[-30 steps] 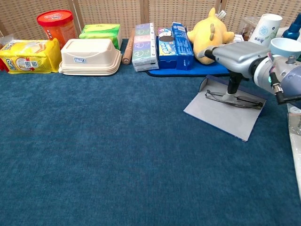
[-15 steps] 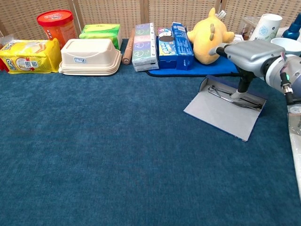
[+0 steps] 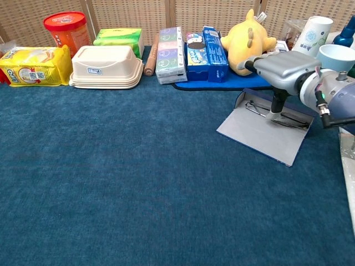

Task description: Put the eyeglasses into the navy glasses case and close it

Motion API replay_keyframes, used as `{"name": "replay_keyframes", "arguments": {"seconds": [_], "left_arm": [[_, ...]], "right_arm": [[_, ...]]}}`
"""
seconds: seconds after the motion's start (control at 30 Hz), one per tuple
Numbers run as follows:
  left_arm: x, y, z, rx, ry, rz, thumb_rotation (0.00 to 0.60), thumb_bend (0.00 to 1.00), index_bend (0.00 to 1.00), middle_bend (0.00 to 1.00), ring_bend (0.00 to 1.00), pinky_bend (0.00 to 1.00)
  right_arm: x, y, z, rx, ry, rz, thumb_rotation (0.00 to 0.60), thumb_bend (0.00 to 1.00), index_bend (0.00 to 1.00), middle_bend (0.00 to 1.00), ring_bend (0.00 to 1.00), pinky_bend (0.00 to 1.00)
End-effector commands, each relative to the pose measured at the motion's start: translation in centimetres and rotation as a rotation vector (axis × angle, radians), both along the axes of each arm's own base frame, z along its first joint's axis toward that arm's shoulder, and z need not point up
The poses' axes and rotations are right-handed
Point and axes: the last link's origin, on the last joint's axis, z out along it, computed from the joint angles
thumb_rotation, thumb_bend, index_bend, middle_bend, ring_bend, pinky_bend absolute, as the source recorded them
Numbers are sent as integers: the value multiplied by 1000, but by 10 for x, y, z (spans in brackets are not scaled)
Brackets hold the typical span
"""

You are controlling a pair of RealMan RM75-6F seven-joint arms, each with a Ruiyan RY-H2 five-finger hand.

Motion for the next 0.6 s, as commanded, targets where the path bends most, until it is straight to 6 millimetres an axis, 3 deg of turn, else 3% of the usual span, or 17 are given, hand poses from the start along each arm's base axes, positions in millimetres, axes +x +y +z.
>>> {"name": "replay_keyframes", "arguments": {"seconds": [0.03, 0.3, 0.43, 0.6], "left_arm": [[0, 0, 0, 1, 0, 0, 600, 282, 113, 65, 39, 0], [1, 0, -1, -5, -3, -4, 600, 282, 113, 65, 39, 0], [2, 0, -1, -6, -3, -10, 600, 282, 113, 65, 39, 0], [2, -1, -1, -7, -3, -11, 600, 282, 113, 65, 38, 0]], "right_arm": [[-1, -6, -1, -14, 19, -6, 600, 13, 0, 0, 0, 79], [-7, -6, 4, -19, 16, -35, 600, 13, 0, 0, 0, 79], [0, 4, 9, 35, -79, -71, 600, 15, 0, 1, 0, 79], [11, 12, 23, 106, -206, -108, 595, 65, 0, 86, 47, 83]]}}
